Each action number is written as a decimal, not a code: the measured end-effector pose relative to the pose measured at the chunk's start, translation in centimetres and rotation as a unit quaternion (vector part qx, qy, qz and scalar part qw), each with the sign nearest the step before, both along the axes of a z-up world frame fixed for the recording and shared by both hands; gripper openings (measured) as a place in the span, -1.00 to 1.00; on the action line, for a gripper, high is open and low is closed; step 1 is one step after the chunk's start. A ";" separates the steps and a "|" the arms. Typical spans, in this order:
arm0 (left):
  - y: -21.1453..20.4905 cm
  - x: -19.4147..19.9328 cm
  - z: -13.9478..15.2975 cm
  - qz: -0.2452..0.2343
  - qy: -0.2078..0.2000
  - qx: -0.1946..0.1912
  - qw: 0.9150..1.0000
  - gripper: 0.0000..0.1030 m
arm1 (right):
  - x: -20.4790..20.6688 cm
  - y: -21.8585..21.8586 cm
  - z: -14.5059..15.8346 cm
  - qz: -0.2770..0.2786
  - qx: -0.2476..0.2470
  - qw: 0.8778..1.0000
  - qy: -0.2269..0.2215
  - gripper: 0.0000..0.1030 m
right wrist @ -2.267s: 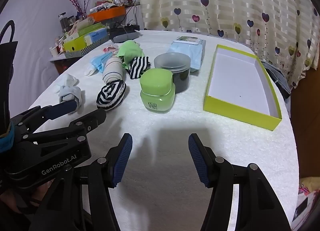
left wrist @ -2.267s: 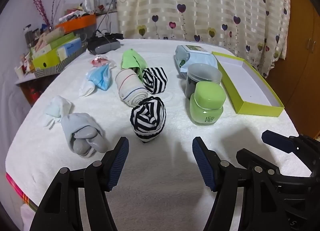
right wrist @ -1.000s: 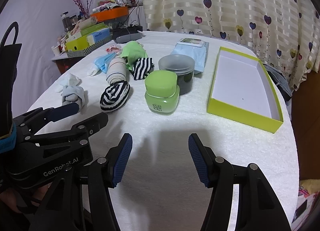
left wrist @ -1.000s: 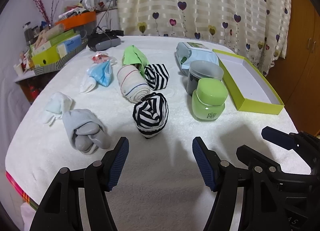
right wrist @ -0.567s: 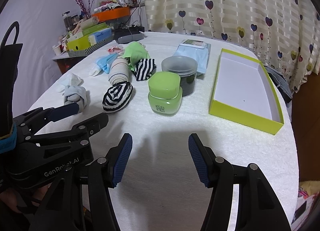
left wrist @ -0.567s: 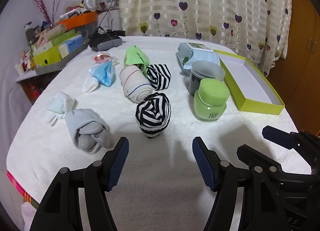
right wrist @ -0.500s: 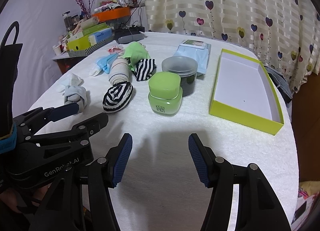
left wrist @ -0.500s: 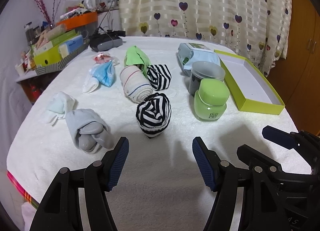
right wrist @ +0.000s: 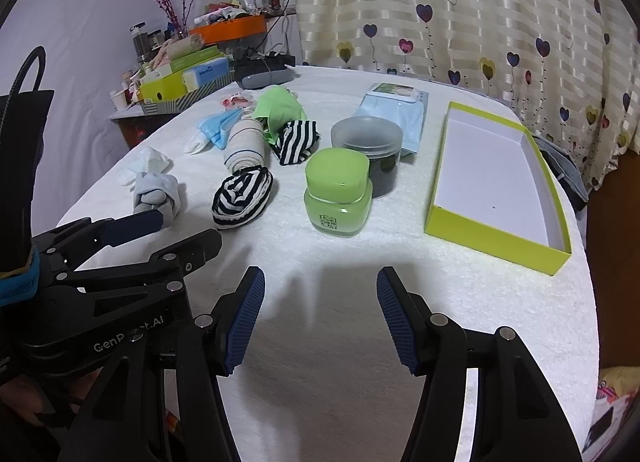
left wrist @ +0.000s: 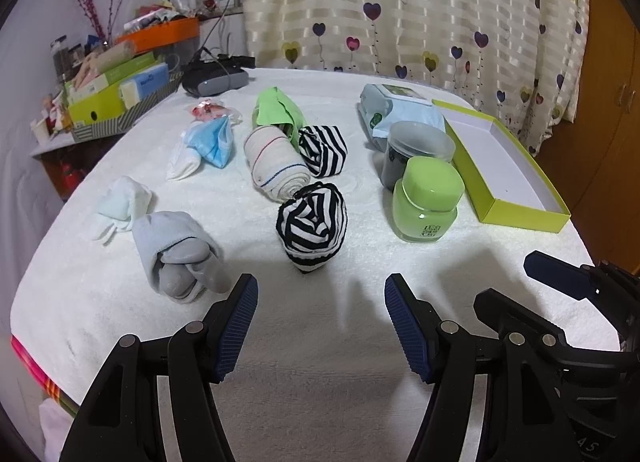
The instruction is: Organize soft objects
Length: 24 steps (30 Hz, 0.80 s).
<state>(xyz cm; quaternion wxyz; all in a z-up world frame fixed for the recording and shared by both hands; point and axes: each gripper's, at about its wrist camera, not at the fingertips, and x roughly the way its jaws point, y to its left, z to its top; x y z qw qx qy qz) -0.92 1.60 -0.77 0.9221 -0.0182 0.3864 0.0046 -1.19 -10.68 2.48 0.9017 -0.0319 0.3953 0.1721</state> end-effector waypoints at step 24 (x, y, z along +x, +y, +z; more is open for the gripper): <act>2.3 0.4 1.3 0.029 -0.010 -0.022 0.999 0.30 | 0.2 0.9 0.2 0.019 0.004 1.000 -0.008 0.15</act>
